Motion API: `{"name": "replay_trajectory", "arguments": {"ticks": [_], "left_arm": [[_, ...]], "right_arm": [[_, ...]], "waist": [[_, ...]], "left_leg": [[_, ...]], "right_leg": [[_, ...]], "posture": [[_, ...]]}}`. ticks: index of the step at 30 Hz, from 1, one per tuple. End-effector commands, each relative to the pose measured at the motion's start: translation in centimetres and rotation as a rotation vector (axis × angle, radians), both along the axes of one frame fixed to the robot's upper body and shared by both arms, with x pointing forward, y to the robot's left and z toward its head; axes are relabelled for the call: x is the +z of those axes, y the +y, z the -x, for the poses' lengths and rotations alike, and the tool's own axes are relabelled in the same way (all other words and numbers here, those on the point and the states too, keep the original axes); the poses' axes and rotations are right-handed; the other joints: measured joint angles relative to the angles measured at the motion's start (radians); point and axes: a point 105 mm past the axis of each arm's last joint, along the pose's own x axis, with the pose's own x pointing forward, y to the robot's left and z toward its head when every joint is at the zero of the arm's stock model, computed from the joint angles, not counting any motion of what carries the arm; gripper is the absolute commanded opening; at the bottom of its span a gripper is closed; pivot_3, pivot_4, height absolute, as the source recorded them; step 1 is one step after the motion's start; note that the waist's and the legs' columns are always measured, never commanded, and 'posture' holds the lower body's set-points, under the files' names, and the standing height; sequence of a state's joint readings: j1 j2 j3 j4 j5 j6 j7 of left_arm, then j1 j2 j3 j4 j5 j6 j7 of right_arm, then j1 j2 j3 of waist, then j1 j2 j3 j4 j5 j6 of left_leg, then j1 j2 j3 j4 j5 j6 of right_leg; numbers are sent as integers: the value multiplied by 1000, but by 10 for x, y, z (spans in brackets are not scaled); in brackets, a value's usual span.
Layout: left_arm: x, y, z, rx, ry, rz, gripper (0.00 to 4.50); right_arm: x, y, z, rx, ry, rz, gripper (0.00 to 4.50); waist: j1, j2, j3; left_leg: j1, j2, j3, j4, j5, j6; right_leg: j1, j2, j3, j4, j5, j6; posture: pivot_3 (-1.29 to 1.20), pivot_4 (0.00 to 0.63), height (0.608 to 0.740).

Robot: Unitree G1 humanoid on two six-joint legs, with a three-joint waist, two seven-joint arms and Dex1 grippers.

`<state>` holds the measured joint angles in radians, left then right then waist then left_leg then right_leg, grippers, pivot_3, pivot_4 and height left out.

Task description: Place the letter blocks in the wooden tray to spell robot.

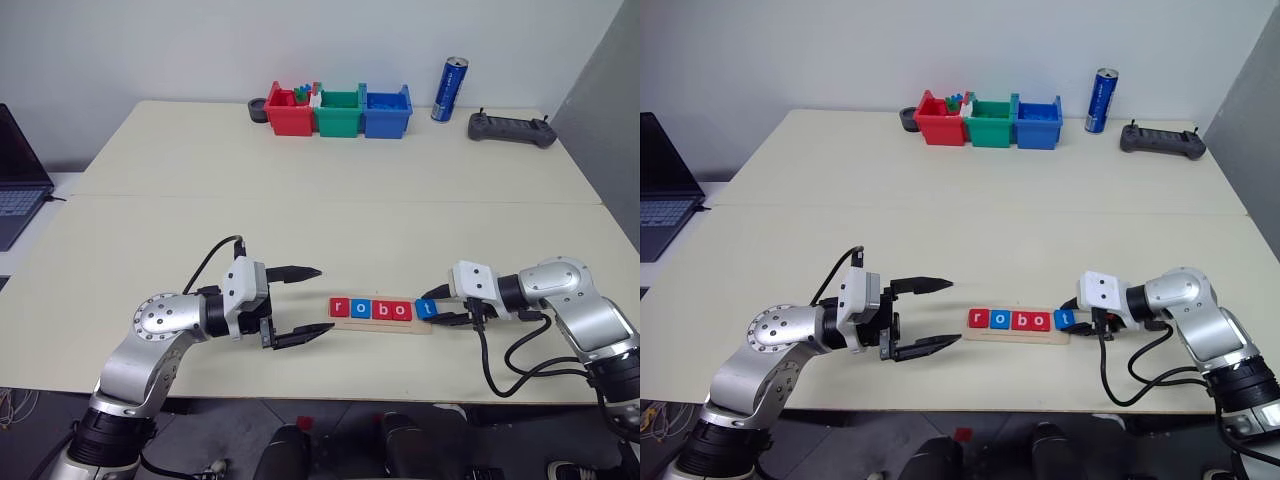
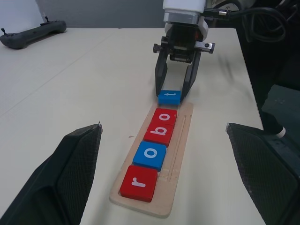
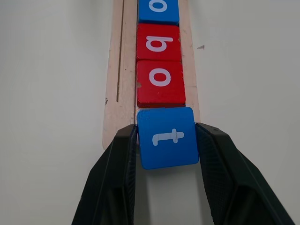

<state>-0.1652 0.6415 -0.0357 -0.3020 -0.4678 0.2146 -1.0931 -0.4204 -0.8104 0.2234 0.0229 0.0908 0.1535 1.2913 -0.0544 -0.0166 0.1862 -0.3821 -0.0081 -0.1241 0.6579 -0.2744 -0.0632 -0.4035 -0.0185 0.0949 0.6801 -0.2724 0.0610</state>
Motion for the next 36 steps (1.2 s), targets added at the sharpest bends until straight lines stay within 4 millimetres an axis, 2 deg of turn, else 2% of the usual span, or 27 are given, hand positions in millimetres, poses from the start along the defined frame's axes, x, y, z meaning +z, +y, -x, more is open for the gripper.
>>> {"name": "replay_trajectory", "arguments": {"ticks": [1, 9, 17, 18, 23, 29, 32, 36], "left_arm": [[7, 1, -1, -3, -32, -2, 4500], [7, 2, -2, -3, -35, -5, 4500], [6, 1, -3, -4, -33, -7, 4500], [6, 2, -3, -5, -32, -7, 4500], [5, 0, -2, -8, -30, -4, 4500], [3, 0, 0, -11, -28, -3, 4500], [3, -1, -1, -11, -32, -1, 4500], [4, -1, -2, -13, -37, -2, 4500]], "right_arm": [[8, 4, -3, 17, -38, -3, 1509], [5, 5, 3, 33, -8, -1, 1509], [9, 9, 2, 14, -4, -32, 4243], [12, 9, 2, 7, 1, -43, 4462], [30, 4, 2, -42, 36, -103, 4462], [32, -28, -1, -105, -4, -44, 4462], [29, -34, -1, -110, -4, -36, 3551], [25, -35, -1, -111, -12, -29, 2090]], "waist": [[0, 0, 0], [0, 0, 0], [0, 0, 0], [0, 0, 0], [0, 0, 0], [2, 0, 0], [-1, 0, 0], [-2, 0, 0]], "left_leg": [[0, 0, 0, 0, 0, 0], [0, 0, 0, 0, 0, 0], [0, 0, 0, 0, 0, 0], [0, 0, 0, 0, 0, 0], [0, 0, 0, 0, 0, 0], [0, 0, 0, 0, 0, 0], [0, 0, 0, 0, 0, 0], [0, 0, 1, 0, 0, 0]], "right_leg": [[0, 0, 0, 0, 0, 0], [0, 0, 0, 0, 0, 0], [0, 0, 0, 0, 0, 0], [0, 0, 0, 0, 0, 0], [0, 0, 0, 0, 0, 0], [0, 0, 0, 0, 0, 0], [0, 0, 0, 0, 0, 0], [0, 0, 0, 0, 0, 0]], "posture": [[0, 150, 740], [0, 150, 740], [0, 150, 740], [0, 150, 740], [0, 150, 740], [0, 150, 740], [0, 150, 740], [0, 150, 740]]}}
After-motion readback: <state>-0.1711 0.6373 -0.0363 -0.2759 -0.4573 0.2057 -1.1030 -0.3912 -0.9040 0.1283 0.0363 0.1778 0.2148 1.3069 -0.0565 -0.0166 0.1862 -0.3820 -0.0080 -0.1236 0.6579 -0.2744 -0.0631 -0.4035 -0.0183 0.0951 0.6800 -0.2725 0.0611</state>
